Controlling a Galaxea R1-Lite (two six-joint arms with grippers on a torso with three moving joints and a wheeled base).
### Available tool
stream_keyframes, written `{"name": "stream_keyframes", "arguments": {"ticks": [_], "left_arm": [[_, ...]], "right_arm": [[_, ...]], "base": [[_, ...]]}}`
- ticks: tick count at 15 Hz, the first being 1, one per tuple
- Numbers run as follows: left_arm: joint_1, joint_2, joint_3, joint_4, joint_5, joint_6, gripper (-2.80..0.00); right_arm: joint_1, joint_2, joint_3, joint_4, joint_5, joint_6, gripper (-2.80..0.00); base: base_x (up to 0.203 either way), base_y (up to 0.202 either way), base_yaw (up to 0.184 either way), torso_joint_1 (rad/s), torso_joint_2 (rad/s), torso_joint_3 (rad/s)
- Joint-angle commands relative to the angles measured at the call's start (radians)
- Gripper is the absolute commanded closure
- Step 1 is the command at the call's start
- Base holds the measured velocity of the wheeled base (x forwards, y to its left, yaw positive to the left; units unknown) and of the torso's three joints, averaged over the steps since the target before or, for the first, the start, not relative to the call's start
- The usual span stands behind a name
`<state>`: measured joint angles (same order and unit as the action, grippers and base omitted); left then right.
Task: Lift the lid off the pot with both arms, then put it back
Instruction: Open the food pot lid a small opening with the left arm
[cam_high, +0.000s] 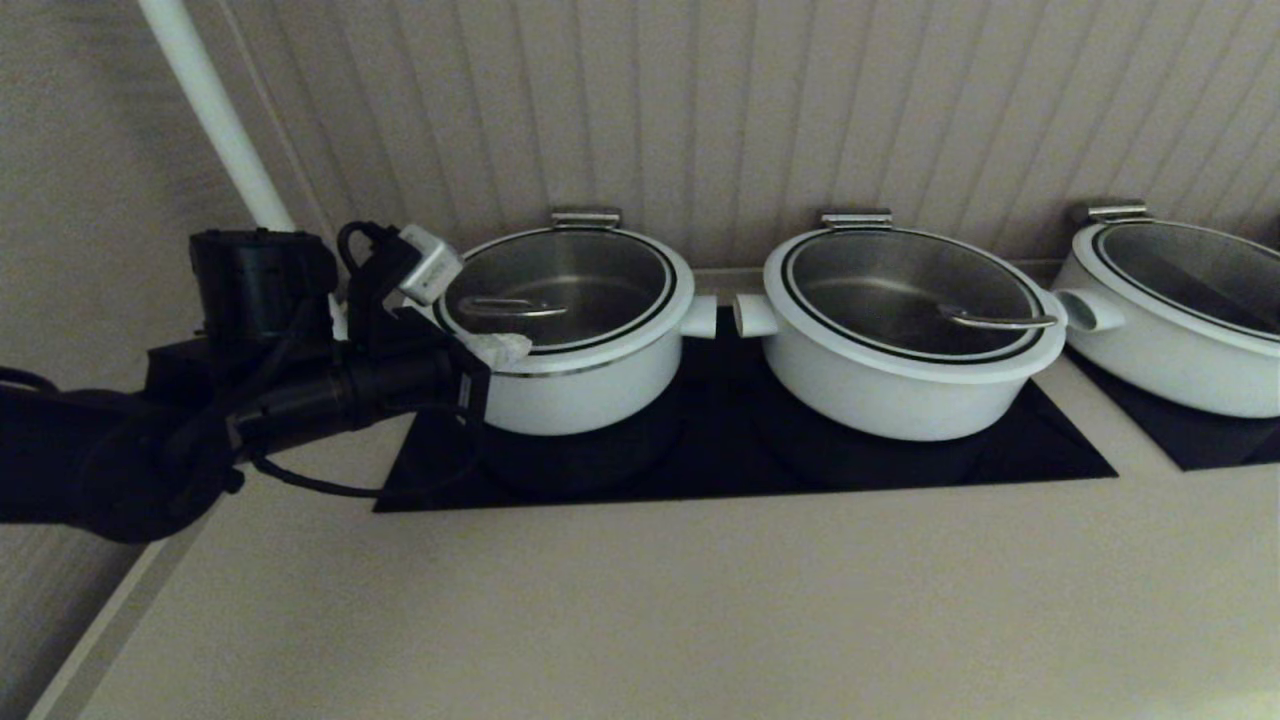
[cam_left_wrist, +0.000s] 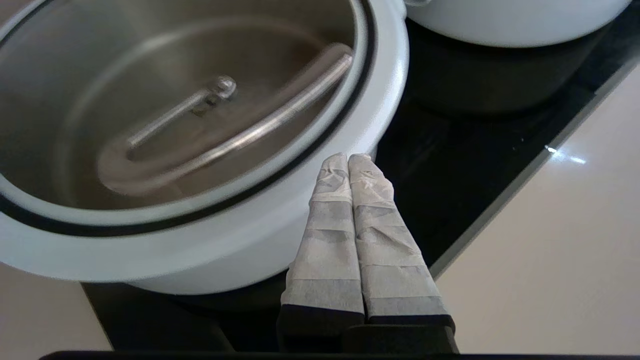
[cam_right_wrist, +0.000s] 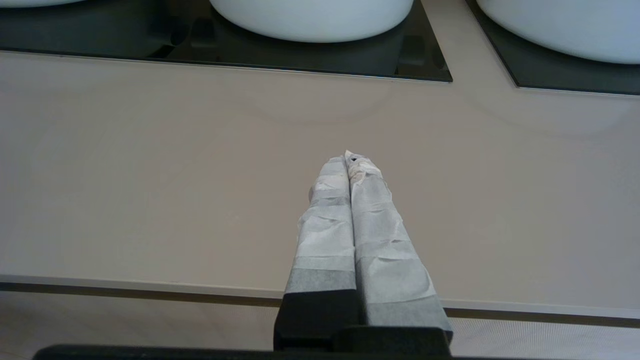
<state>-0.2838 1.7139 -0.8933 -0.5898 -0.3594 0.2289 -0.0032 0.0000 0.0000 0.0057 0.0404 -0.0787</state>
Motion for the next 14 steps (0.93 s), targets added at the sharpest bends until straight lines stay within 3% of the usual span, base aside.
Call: {"name": "stream_keyframes", "arguments": {"ticks": [1, 7, 14], "left_arm": [[0.003, 0.020, -0.027, -0.004, -0.003, 0.001, 0.00], [0.008, 0.055, -0.068, -0.004, 0.040, -0.001, 0.00], [0.039, 0.092, -0.096, -0.004, 0.042, 0.001, 0.00]], "right_arm": [[0.000, 0.002, 0.000, 0.000, 0.001, -0.001, 0.00], [0.000, 0.000, 0.000, 0.000, 0.001, -0.001, 0.00], [0.000, 0.001, 0.000, 0.000, 0.001, -0.001, 0.00]], "base": [[0.000, 0.000, 0.000, 0.000, 0.00, 0.000], [0.000, 0.000, 0.000, 0.000, 0.00, 0.000], [0.000, 0.000, 0.000, 0.000, 0.00, 0.000]]}}
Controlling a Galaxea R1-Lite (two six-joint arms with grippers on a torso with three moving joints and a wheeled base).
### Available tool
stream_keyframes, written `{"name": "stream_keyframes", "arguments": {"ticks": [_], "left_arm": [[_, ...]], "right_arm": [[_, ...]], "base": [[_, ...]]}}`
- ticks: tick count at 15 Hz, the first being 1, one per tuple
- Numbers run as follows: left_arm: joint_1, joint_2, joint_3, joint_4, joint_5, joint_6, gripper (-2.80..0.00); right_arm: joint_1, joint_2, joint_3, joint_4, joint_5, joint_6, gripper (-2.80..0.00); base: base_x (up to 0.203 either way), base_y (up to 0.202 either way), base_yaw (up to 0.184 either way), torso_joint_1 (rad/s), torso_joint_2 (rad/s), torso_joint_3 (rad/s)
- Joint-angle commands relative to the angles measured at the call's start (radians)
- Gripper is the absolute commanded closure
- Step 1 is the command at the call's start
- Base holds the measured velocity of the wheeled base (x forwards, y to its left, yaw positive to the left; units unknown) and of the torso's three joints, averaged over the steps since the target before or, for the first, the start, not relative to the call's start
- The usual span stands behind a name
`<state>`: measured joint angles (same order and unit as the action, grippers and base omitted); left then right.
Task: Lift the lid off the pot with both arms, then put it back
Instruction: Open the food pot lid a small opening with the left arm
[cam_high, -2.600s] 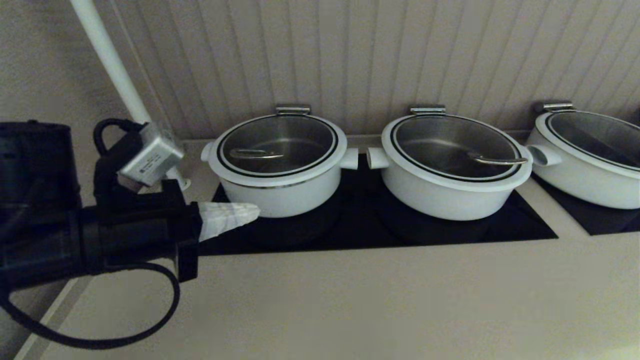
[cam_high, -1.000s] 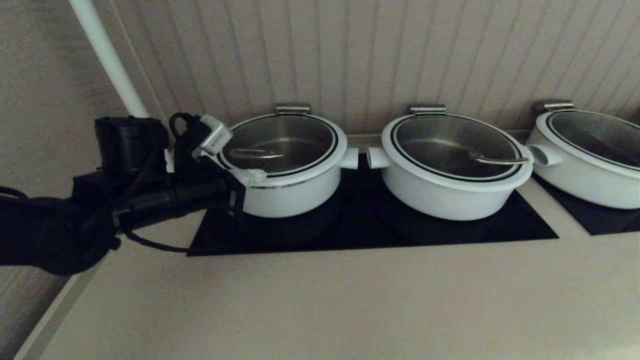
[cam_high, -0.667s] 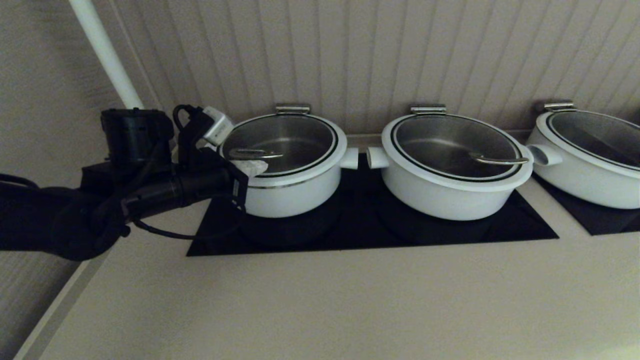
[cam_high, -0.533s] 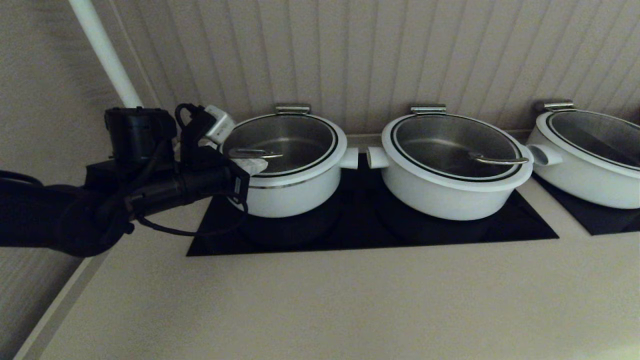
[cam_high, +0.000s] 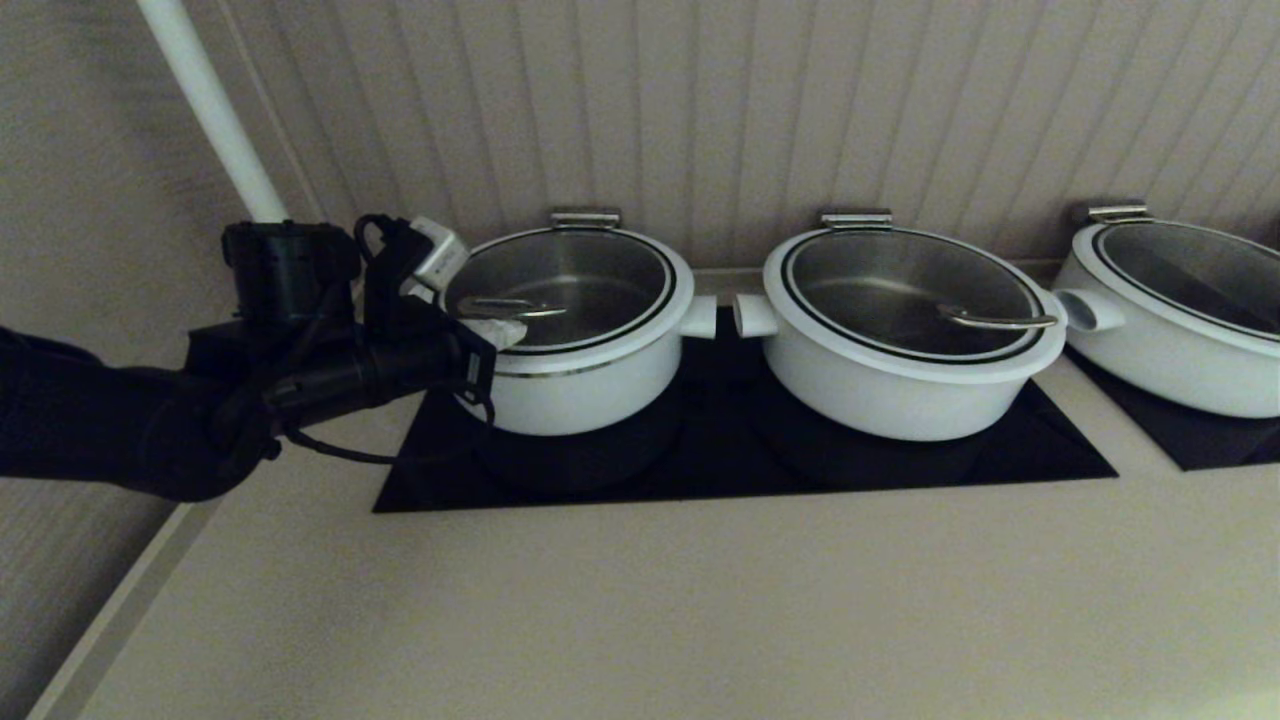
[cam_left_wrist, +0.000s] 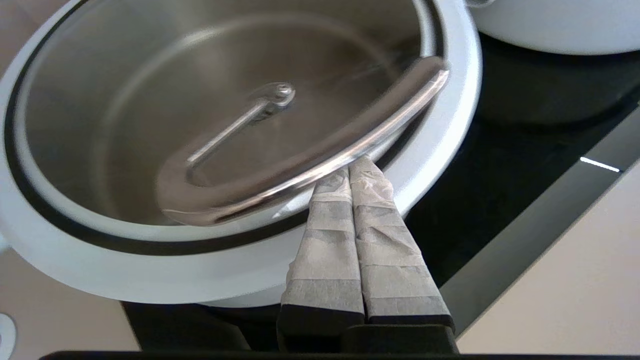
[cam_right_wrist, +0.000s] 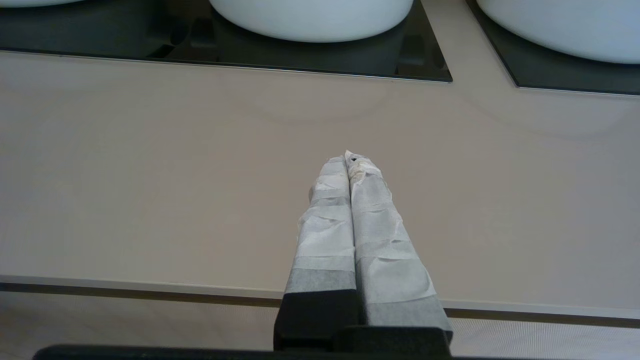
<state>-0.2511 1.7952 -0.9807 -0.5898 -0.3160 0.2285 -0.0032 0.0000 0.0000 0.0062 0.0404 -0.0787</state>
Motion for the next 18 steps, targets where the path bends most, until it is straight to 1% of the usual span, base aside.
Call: {"name": "stream_keyframes", "arguments": {"ticks": [1, 4, 9, 14, 18], "left_arm": [[0.012, 0.020, -0.021, -0.005, -0.002, 0.002, 0.00], [0.028, 0.043, -0.045, -0.011, -0.002, 0.000, 0.00], [0.041, 0.061, -0.070, -0.051, -0.003, -0.001, 0.00], [0.052, 0.053, -0.130, -0.050, -0.005, -0.003, 0.00], [0.070, 0.030, -0.139, -0.050, -0.011, -0.003, 0.00]], "right_arm": [[0.000, 0.001, 0.000, 0.000, 0.001, -0.001, 0.00], [0.000, 0.002, 0.000, 0.000, 0.001, -0.001, 0.00], [0.000, 0.002, 0.000, 0.000, 0.001, -0.001, 0.00], [0.000, 0.002, 0.000, 0.000, 0.001, -0.001, 0.00], [0.000, 0.001, 0.000, 0.000, 0.001, -0.001, 0.00]], "base": [[0.000, 0.000, 0.000, 0.000, 0.00, 0.000], [0.000, 0.000, 0.000, 0.000, 0.00, 0.000], [0.000, 0.000, 0.000, 0.000, 0.00, 0.000], [0.000, 0.000, 0.000, 0.000, 0.00, 0.000], [0.000, 0.000, 0.000, 0.000, 0.00, 0.000]]}}
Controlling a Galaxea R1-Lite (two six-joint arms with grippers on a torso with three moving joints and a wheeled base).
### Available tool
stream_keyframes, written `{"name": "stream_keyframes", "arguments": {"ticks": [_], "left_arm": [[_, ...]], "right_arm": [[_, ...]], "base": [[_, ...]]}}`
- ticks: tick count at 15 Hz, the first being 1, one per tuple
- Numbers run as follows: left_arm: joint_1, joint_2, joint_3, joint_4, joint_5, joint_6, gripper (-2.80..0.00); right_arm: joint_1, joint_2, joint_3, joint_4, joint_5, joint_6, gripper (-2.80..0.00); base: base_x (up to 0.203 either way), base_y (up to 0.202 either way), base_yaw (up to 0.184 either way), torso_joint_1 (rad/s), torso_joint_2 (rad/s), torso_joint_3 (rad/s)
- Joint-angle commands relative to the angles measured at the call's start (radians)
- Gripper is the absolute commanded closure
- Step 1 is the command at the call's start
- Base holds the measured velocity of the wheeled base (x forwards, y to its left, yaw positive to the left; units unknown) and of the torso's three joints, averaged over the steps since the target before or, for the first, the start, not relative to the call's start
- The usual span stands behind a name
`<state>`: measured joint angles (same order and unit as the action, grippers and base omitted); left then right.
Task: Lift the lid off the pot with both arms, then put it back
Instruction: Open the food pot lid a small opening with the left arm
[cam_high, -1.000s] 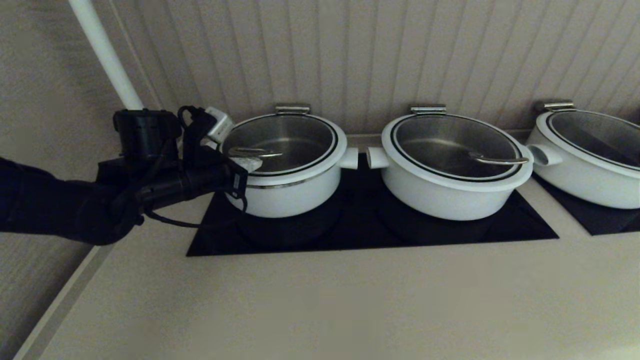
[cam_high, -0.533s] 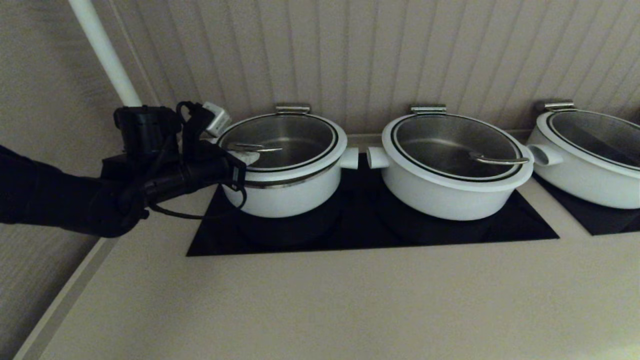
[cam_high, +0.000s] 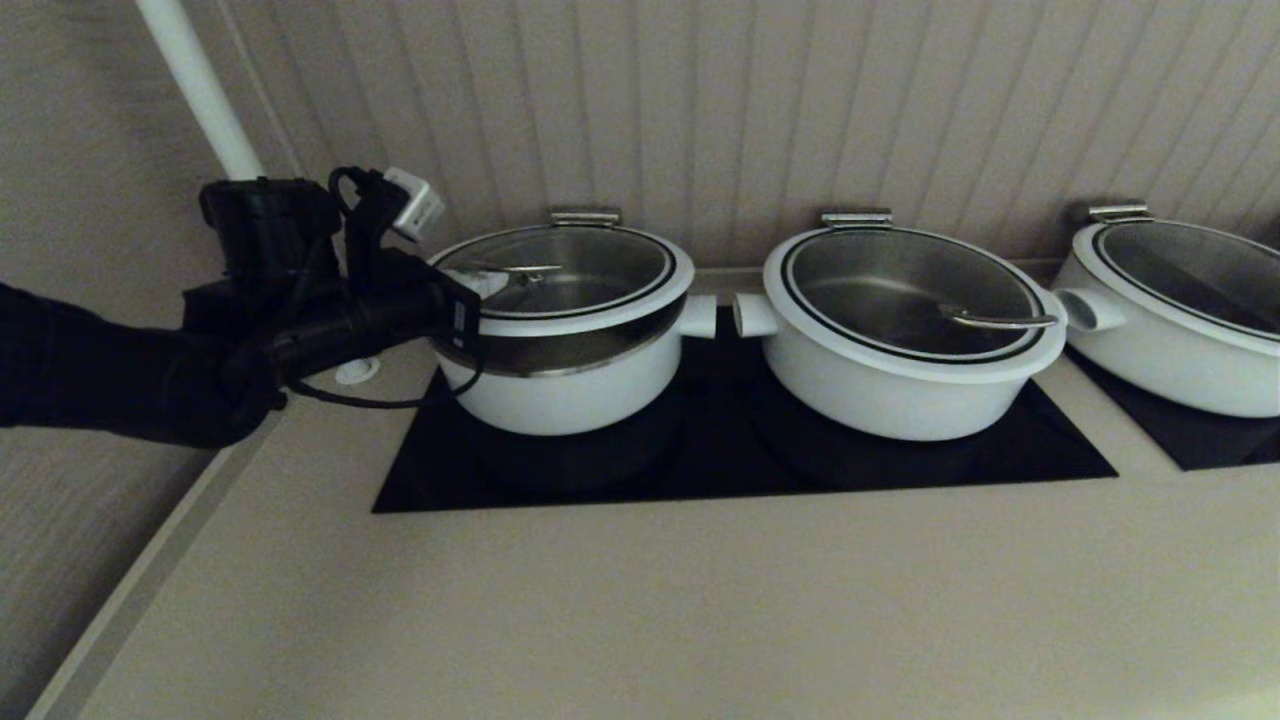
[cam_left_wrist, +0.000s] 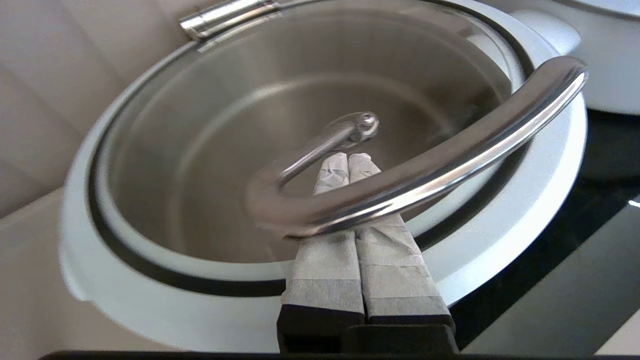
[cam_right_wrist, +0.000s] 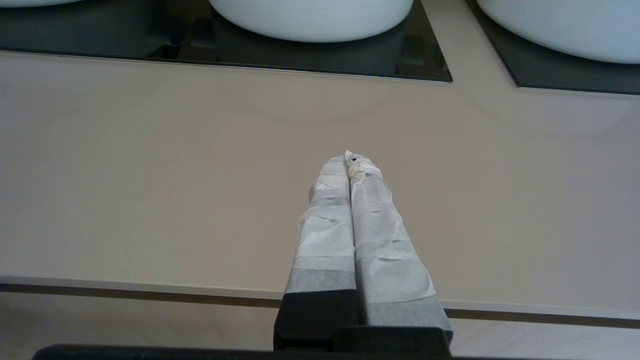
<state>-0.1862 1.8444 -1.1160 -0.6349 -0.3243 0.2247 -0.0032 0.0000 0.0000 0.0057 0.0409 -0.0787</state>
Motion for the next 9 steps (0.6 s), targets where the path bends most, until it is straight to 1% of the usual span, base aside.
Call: {"name": "stream_keyframes", "arguments": {"ticks": [1, 4, 9], "left_arm": [[0.006, -0.025, -0.008, -0.005, -0.002, 0.002, 0.00], [0.005, -0.026, -0.031, 0.002, -0.001, 0.006, 0.00], [0.013, -0.030, -0.028, 0.007, 0.004, 0.005, 0.00]], "right_arm": [[0.000, 0.001, 0.000, 0.000, 0.001, -0.001, 0.00], [0.000, 0.002, 0.000, 0.000, 0.001, -0.001, 0.00], [0.000, 0.000, 0.000, 0.000, 0.001, -0.001, 0.00]], "base": [[0.000, 0.000, 0.000, 0.000, 0.00, 0.000], [0.000, 0.000, 0.000, 0.000, 0.00, 0.000], [0.000, 0.000, 0.000, 0.000, 0.00, 0.000]]}}
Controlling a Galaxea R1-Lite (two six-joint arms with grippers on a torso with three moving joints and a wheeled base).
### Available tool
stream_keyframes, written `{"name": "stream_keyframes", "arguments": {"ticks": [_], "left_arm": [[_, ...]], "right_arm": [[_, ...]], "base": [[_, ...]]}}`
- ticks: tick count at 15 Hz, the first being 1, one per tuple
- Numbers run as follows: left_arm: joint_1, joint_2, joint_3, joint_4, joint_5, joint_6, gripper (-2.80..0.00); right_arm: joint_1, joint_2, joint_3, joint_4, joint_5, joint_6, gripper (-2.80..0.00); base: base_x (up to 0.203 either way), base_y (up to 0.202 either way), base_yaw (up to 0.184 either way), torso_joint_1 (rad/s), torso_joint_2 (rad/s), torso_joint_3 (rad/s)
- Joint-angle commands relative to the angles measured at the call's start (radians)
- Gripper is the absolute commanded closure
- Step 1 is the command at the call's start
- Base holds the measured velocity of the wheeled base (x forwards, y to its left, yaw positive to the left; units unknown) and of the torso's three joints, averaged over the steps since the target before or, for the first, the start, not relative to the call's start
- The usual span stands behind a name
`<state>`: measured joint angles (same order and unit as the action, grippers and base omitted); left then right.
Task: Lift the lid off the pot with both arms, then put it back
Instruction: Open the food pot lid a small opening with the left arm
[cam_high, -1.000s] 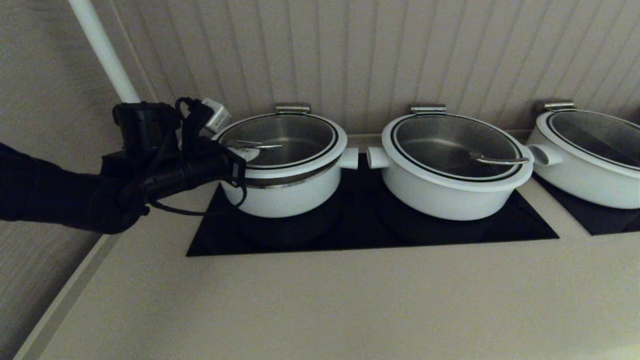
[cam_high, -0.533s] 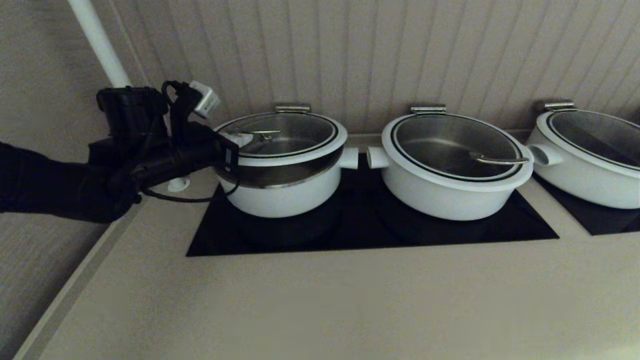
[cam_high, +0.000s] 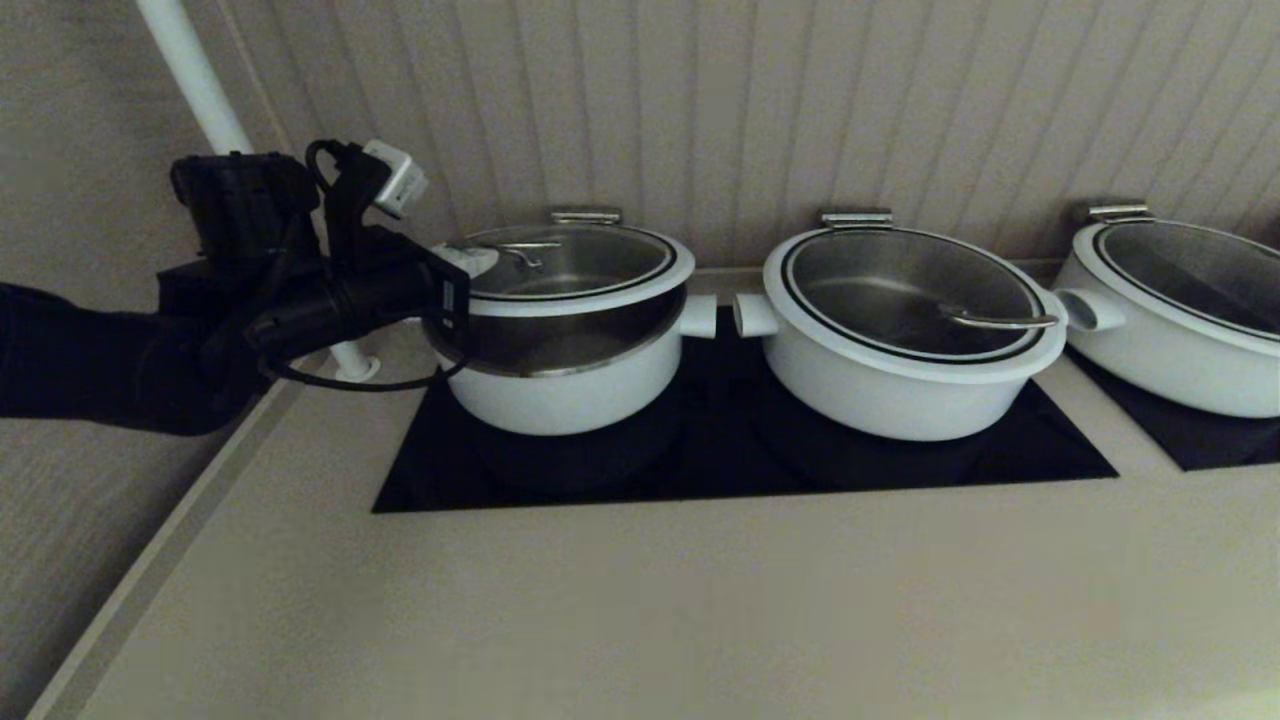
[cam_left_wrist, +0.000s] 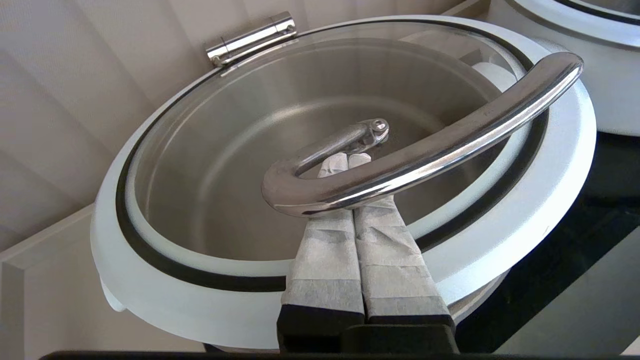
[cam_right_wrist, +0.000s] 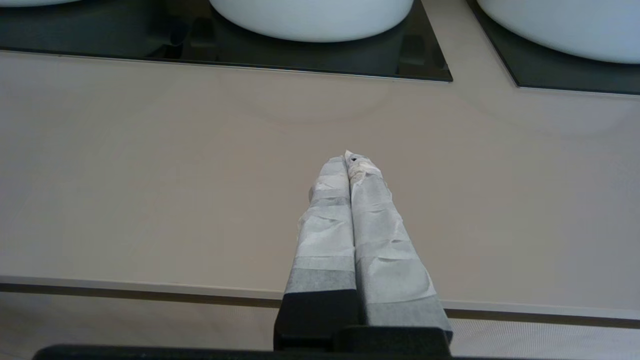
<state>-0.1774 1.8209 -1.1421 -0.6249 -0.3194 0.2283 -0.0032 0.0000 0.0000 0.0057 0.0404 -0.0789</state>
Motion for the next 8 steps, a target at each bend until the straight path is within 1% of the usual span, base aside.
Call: {"name": "stream_keyframes", "arguments": {"ticks": [1, 8], "left_arm": [[0.004, -0.005, -0.002, -0.003, -0.001, 0.002, 0.00], [-0.005, 0.003, -0.021, -0.006, -0.001, 0.008, 0.00]], "right_arm": [[0.000, 0.002, 0.000, 0.000, 0.001, -0.001, 0.00], [0.000, 0.000, 0.000, 0.000, 0.001, -0.001, 0.00]], "base": [[0.000, 0.000, 0.000, 0.000, 0.00, 0.000], [0.000, 0.000, 0.000, 0.000, 0.00, 0.000]]}}
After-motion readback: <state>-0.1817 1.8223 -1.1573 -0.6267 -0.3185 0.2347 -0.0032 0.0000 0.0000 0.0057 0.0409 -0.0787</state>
